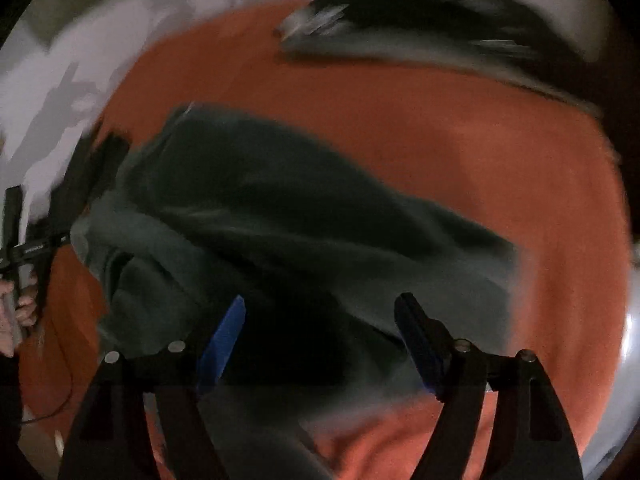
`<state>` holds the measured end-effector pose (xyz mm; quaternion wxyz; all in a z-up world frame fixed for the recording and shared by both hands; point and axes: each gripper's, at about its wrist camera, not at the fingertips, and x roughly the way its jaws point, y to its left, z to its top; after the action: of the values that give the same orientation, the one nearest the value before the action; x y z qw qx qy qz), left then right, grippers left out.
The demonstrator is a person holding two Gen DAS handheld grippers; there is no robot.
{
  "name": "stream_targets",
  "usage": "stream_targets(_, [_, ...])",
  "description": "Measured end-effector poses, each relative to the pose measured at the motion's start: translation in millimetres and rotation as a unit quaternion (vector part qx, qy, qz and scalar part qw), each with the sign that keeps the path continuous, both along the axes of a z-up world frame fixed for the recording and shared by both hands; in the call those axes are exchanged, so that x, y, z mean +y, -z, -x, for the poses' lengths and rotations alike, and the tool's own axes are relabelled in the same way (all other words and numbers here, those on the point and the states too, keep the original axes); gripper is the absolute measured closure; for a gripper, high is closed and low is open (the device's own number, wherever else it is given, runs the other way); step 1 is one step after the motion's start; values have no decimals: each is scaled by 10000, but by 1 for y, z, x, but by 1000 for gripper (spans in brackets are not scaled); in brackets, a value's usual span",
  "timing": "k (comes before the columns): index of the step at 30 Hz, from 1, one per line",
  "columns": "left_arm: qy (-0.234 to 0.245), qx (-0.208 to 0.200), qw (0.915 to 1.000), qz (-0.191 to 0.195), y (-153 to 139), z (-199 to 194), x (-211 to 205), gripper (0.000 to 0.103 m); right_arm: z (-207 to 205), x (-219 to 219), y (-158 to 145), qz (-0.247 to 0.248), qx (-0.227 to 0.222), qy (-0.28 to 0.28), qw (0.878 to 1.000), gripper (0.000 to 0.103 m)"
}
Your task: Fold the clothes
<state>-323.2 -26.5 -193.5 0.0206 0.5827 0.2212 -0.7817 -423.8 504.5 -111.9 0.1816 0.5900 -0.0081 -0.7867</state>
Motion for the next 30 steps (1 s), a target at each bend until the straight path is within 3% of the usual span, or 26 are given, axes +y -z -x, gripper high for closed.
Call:
stream_targets(2, [6, 33, 9984, -570, 16, -2, -6, 43, 26, -30, 8, -18, -78, -203, 9998, 26])
stream_targets(6, [370, 171, 9992, -62, 24, 11, 14, 43, 59, -80, 40, -758, -100, -337, 9965, 27])
stream_targets(7, [411, 218, 9989, -35, 23, 13, 19, 43, 64, -89, 51, -1032, -94, -357, 9940, 43])
stream_targets(8, [446, 271, 9986, -22, 22, 15, 23, 43, 64, -88, 51, -1030, -26, -251, 9944, 74])
stream_targets(10, [488, 381, 9981, -49, 18, 16, 30, 45, 62, -76, 41, -744, 171, 90, 9970, 96])
stream_targets(11, [486, 439, 9978, -104, 14, 15, 32, 49, 58, -59, 27, -525, 366, 373, 9973, 98])
stream_targets(14, [352, 557, 9978, -95, 9, 9, 27, 63, 36, 6, -33, 163, 1106, 1329, 9848, 98])
stream_targets(18, [393, 676, 9969, -55, 0, 2, 20, 64, 2, 109, -100, -54, 1956, 2383, 9513, 98])
stream_targets(21, [550, 711, 9958, 149, -4, -1, 18, 64, -17, 182, -109, -596, 2021, 3071, 9281, 98])
stream_targets(23, [576, 698, 9958, 101, -4, -1, 16, 64, -27, 221, -96, -930, 1799, 3339, 9206, 97])
stream_targets(25, [553, 606, 9966, -69, 0, 6, 14, 63, -30, 239, -70, -1000, 1246, 3168, 9349, 95])
stream_targets(27, [517, 459, 9975, -144, 5, 12, 13, 60, -34, 247, -48, -962, 720, 2904, 9493, 85])
stream_targets(29, [476, 347, 9981, -151, 9, 20, 16, 56, -48, 242, -41, -871, 528, 2678, 9581, 58])
stream_targets(30, [465, 331, 9983, -148, 10, 23, 18, 56, -60, 235, -46, -870, 640, 2609, 9593, 51])
